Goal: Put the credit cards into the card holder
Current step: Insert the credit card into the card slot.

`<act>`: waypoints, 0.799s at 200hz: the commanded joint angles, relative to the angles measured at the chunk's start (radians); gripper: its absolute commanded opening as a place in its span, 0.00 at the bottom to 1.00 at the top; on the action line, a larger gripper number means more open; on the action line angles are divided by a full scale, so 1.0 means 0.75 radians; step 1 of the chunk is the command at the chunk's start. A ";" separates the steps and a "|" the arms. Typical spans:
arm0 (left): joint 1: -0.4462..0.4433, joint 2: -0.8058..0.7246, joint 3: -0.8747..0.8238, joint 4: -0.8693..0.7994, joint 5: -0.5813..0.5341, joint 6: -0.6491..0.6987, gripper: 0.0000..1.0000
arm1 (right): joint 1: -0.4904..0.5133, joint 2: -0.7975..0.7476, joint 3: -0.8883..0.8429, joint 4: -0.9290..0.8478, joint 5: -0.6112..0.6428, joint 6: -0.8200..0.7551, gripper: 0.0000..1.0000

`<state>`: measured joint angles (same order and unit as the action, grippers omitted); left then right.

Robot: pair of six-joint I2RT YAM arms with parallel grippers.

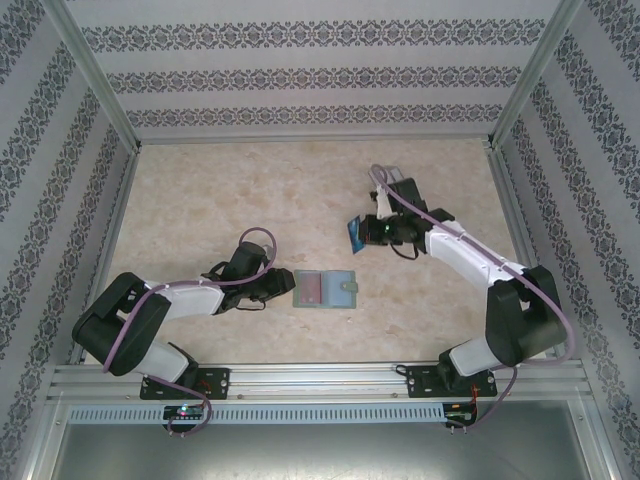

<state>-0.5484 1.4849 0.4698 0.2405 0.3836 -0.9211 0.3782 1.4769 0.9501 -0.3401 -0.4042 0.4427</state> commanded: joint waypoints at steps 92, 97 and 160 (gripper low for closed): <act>-0.058 0.128 0.002 -0.074 -0.088 0.044 0.39 | 0.044 0.163 -0.304 0.298 -0.621 0.137 0.03; -0.059 0.126 0.000 -0.073 -0.089 0.041 0.39 | 0.045 0.170 -0.300 0.300 -0.631 0.142 0.02; -0.061 0.167 0.000 -0.037 -0.062 0.040 0.38 | 0.042 0.296 -0.227 0.278 -0.647 0.120 0.03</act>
<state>-0.5610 1.4952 0.4961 0.2012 0.3622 -0.9207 0.4084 1.6585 0.7483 -0.1371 -0.8650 0.5442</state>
